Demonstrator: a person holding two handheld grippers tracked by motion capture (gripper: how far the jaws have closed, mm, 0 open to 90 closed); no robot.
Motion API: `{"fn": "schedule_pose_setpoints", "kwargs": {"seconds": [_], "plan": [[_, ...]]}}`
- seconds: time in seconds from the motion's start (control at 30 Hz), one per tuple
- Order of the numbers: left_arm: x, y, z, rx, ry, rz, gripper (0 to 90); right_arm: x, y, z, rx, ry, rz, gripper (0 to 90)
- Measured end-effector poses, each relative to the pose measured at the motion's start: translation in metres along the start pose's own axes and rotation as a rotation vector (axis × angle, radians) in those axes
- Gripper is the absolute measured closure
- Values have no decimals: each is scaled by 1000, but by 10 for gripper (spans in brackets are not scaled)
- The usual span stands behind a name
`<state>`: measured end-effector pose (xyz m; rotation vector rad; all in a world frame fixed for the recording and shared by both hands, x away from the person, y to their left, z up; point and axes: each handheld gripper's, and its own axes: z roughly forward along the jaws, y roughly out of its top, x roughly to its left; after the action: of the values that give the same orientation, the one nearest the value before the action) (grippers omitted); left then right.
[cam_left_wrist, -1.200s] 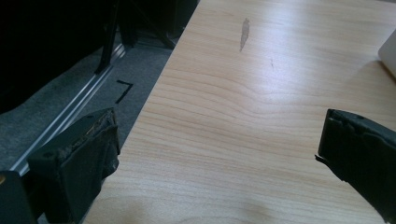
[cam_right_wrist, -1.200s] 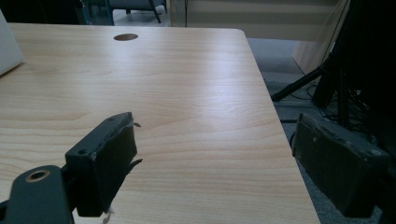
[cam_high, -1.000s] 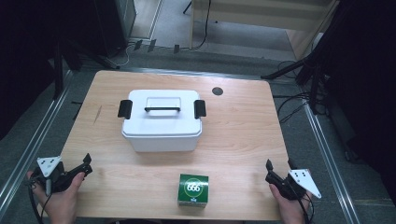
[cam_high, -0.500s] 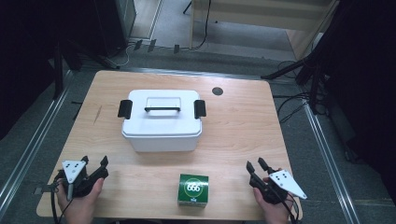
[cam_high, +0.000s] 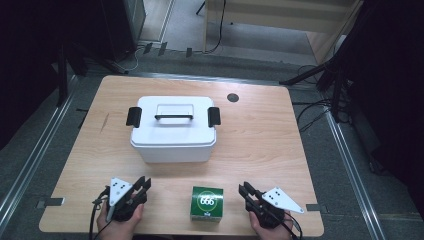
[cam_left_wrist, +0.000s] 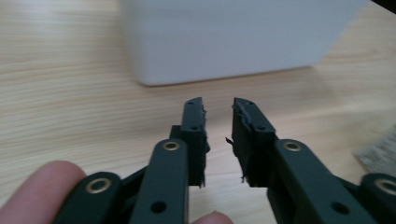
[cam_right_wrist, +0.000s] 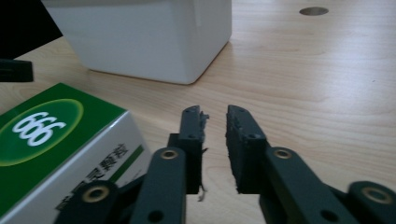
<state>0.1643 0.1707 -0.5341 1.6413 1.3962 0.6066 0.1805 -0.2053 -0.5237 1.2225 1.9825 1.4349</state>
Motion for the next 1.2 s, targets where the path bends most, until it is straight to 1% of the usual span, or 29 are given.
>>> {"fn": "schedule_pose_setpoints", "kwargs": {"seconds": [0.07, 0.13, 0.17, 0.23, 0.3, 0.33, 0.37, 0.47, 0.5, 0.57, 0.6, 0.63, 0.67, 0.73, 0.83, 0.9, 1.03, 1.1, 1.17, 1.2], "plan": [[-11, -2, 4, 18, -45, 11, 795, 6, -2, -1, 9, 9, 18, 829], [-23, -4, 7, 39, -88, 39, 827, 13, -4, -1, 19, 19, 26, 879], [-29, -5, 9, 45, -108, 46, 841, 17, -5, -1, 35, 21, 27, 899], [-40, -6, 12, 62, -157, 66, 865, 24, -8, 1, 66, 34, 25, 900], [-50, -6, 14, 76, -198, 81, 893, 32, -10, 3, 84, 38, 20, 900], [-54, -7, 15, 80, -223, 87, 896, 34, -10, 3, 90, 49, 26, 900], [-59, -7, 15, 88, -238, 101, 898, 36, -10, 4, 94, 58, 25, 900], [-69, -8, 15, 93, -277, 121, 900, 42, -11, 7, 102, 78, 19, 900], [-73, -8, 15, 96, -289, 132, 900, 44, -12, 9, 104, 72, 17, 900], [-78, -9, 16, 88, -277, 145, 900, 45, -11, 12, 104, 70, 26, 900], [-78, -9, 18, 88, -279, 142, 900, 46, -11, 13, 101, 51, 33, 900], [-78, -8, 19, 89, -280, 126, 900, 46, -10, 14, 99, 41, 43, 900], [-79, -7, 21, 88, -277, 124, 900, 45, -10, 16, 94, 40, 48, 900], [-82, -5, 24, 84, -267, 136, 900, 42, -9, 20, 98, 31, 57, 900], [-85, -2, 30, 80, -255, 148, 900, 38, -10, 22, 103, 8, 51, 900], [-87, 0, 34, 77, -253, 145, 900, 36, -11, 24, 111, 3, 49, 900], [-88, 3, 38, 80, -258, 154, 900, 33, -11, 24, 117, -14, 37, 900], [-85, 3, 37, 80, -263, 159, 900, 32, -10, 23, 119, -20, 21, 900], [-79, 5, 33, 61, -242, 160, 900, 32, -8, 22, 105, -42, -12, 892], [-73, 6, 31, 50, -226, 151, 900, 31, -5, 20, 89, -63, -33, 890]]}}
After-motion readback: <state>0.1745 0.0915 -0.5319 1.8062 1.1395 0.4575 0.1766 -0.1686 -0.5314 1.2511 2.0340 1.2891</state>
